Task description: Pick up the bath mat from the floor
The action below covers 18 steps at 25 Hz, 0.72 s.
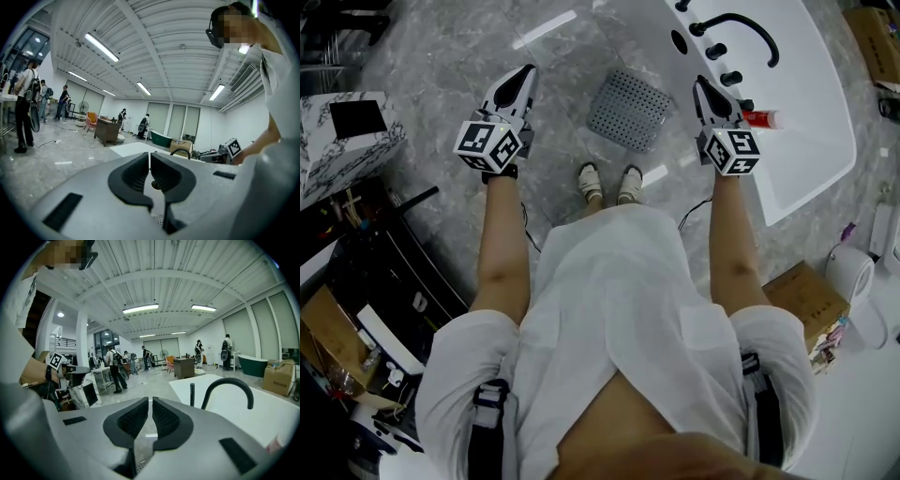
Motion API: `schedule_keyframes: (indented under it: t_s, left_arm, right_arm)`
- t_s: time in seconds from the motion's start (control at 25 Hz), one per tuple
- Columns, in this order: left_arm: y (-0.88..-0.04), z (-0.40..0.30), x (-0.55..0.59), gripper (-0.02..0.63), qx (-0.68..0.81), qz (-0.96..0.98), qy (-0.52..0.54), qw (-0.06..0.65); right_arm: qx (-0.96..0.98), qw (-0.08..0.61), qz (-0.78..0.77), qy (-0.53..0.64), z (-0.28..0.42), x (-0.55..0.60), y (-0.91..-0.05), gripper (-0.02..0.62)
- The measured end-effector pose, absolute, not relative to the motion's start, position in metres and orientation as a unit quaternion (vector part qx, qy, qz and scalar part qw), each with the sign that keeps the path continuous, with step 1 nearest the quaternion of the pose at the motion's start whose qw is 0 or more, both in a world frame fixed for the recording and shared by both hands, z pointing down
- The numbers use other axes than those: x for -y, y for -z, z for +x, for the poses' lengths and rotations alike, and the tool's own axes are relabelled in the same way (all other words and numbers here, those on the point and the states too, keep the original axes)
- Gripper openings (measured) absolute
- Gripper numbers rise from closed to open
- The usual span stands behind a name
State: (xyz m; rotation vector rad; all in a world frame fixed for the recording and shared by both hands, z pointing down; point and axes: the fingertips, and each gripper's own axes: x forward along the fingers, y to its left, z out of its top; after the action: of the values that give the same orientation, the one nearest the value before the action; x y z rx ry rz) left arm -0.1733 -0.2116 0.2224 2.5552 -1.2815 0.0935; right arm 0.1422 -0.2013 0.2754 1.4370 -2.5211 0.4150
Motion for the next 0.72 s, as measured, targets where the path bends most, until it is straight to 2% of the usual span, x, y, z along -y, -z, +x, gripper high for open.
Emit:
schedule_keyframes:
  t_s: [0.24,0.72]
  left_arm:
    - [-0.258,-0.158,0.231,0.018,0.437,0.888,-0.029,0.142]
    - [-0.380,-0.116,0.285,0.018,0.423,0.893,-0.003,0.154]
  right_arm:
    - [0.861,0.117,0.476,-0.138,0.140,0.225,-0.320,0.031]
    - [0.859,0.129,0.474,-0.147,0.145,0.261,-0.455,0.032]
